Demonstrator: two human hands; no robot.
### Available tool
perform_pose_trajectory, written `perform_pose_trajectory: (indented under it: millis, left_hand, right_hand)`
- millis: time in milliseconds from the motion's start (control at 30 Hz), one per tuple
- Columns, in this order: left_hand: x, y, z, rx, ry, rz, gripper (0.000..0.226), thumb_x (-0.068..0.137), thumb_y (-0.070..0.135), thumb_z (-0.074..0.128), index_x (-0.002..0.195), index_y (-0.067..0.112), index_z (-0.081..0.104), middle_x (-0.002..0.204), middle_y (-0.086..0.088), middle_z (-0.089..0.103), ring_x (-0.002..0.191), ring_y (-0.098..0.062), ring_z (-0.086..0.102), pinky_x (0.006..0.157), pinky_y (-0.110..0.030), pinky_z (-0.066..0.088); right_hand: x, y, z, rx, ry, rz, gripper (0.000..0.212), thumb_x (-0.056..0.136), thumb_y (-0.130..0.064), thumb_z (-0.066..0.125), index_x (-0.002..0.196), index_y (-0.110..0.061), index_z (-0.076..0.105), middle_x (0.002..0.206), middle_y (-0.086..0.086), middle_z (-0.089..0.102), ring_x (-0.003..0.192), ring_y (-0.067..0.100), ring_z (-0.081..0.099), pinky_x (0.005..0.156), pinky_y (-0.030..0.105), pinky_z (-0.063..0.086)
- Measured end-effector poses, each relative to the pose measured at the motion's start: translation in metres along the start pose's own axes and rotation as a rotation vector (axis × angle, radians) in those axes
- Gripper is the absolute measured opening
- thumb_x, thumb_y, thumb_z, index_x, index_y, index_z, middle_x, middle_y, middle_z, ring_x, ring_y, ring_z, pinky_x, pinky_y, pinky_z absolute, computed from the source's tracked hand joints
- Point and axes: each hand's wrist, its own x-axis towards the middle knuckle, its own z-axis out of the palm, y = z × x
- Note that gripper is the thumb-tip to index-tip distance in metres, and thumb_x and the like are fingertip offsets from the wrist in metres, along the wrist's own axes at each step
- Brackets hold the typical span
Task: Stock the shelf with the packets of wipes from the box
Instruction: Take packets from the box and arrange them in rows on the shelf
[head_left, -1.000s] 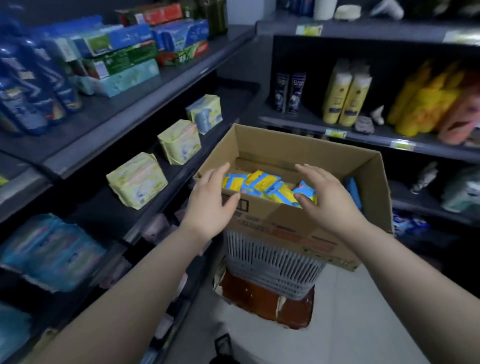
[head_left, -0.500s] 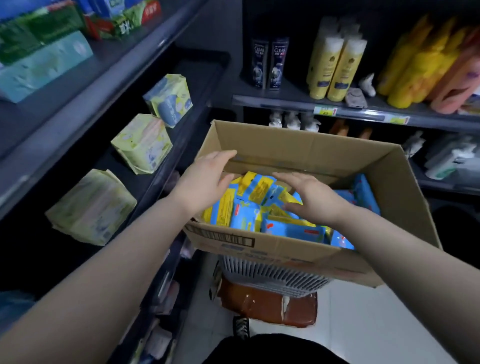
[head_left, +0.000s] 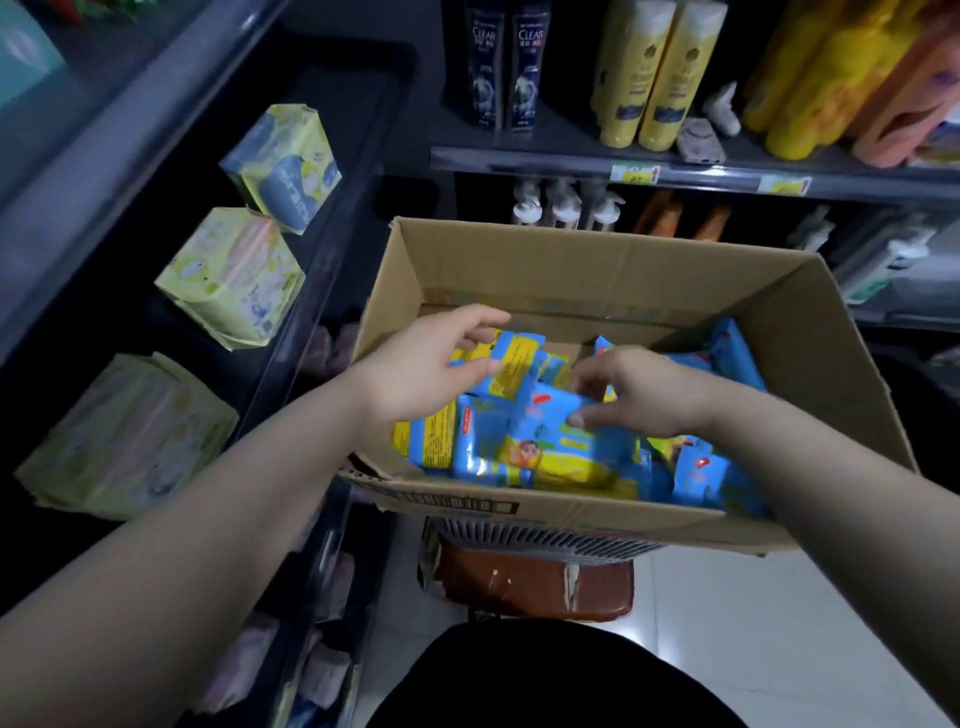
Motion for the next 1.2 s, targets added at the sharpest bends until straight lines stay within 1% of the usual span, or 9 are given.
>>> perform_pose_trajectory:
  millis: [133,233,333,467,633,733,833,1033,1200]
  left_hand:
    - [0.008,0.012,0.009,-0.346,-0.151,-0.122,0.026,0.086,0.019,0.068,0.109,0.022,0.058,0.109,-0.006,0.068,0.093,-0.017,0.069,0.088,-0.041,0.055]
    - [0.014,0.006,0.005,-0.212,0.077,-0.13,0.008,0.089,0.017,0.063,0.096,0.021,0.062,0.091,0.002,0.072,0.08,-0.011,0.069,0.078,-0.041,0.056]
    - [0.014,-0.011,-0.006,-0.123,0.39,-0.179,0.01,0.088,0.026,0.061,0.096,0.019,0.06,0.092,0.003,0.071,0.08,-0.009,0.068,0.074,-0.038,0.056]
    - [0.013,-0.015,-0.006,-0.235,0.505,-0.144,0.03,0.08,0.039,0.056,0.1,0.016,0.058,0.094,0.001,0.071,0.087,-0.012,0.068,0.078,-0.045,0.056]
    - [0.018,-0.014,-0.008,-0.36,0.605,-0.118,0.025,0.079,0.036,0.059,0.099,0.02,0.061,0.095,0.0,0.071,0.091,-0.017,0.068,0.082,-0.049,0.054]
    - [0.017,-0.012,-0.008,-0.372,0.598,-0.111,0.019,0.077,0.039,0.06,0.094,0.029,0.059,0.093,-0.002,0.072,0.089,-0.019,0.068,0.08,-0.05,0.054]
    - [0.015,-0.012,-0.007,-0.409,0.59,-0.104,0.024,0.078,0.033,0.06,0.097,0.017,0.06,0.093,-0.005,0.072,0.089,-0.02,0.069,0.08,-0.05,0.054]
    - [0.013,-0.01,-0.01,-0.433,0.587,-0.11,0.031,0.079,0.034,0.059,0.101,0.013,0.06,0.095,-0.004,0.072,0.089,-0.016,0.069,0.082,-0.049,0.054]
    - [0.008,-0.007,-0.012,-0.415,0.49,-0.16,0.03,0.075,0.051,0.054,0.098,0.032,0.055,0.101,0.004,0.069,0.095,-0.017,0.066,0.086,-0.051,0.052]
  right_hand:
    - [0.002,-0.017,-0.017,0.308,0.219,0.007,0.013,0.079,-0.022,0.075,0.08,-0.016,0.064,0.075,0.002,0.066,0.065,0.009,0.052,0.064,0.029,0.045]
    - [0.01,-0.018,-0.014,0.328,0.429,0.014,0.027,0.08,-0.019,0.074,0.105,-0.018,0.064,0.09,-0.009,0.065,0.083,0.001,0.058,0.078,0.018,0.046]
    - [0.012,-0.004,-0.007,0.157,0.537,0.063,0.054,0.078,-0.021,0.074,0.127,-0.02,0.051,0.114,-0.008,0.055,0.105,0.007,0.051,0.092,0.024,0.04]
    - [0.025,0.002,0.013,-0.276,0.249,-0.18,0.052,0.075,-0.032,0.075,0.122,-0.021,0.057,0.118,0.003,0.057,0.106,0.028,0.055,0.089,0.041,0.044]
    - [0.052,-0.034,0.036,-0.648,-0.134,-0.423,0.069,0.083,-0.036,0.065,0.144,-0.028,0.033,0.15,-0.005,0.032,0.131,0.023,0.031,0.1,0.038,0.031]
    - [0.066,-0.046,0.047,-0.738,-0.211,-0.448,0.073,0.081,-0.039,0.066,0.144,-0.028,0.031,0.147,-0.003,0.031,0.129,0.025,0.03,0.101,0.038,0.03]
    - [0.07,-0.046,0.044,-0.761,-0.167,-0.428,0.058,0.078,-0.044,0.067,0.129,-0.025,0.051,0.129,0.001,0.044,0.119,0.026,0.036,0.094,0.038,0.027]
    - [0.051,-0.019,0.019,-0.376,0.066,-0.303,0.023,0.075,-0.032,0.072,0.091,-0.022,0.061,0.089,-0.008,0.06,0.096,0.015,0.05,0.077,0.028,0.027]
    - [0.003,-0.008,-0.024,0.246,0.344,-0.061,0.023,0.075,-0.015,0.077,0.074,-0.024,0.056,0.071,-0.01,0.059,0.062,0.0,0.051,0.064,0.021,0.044]
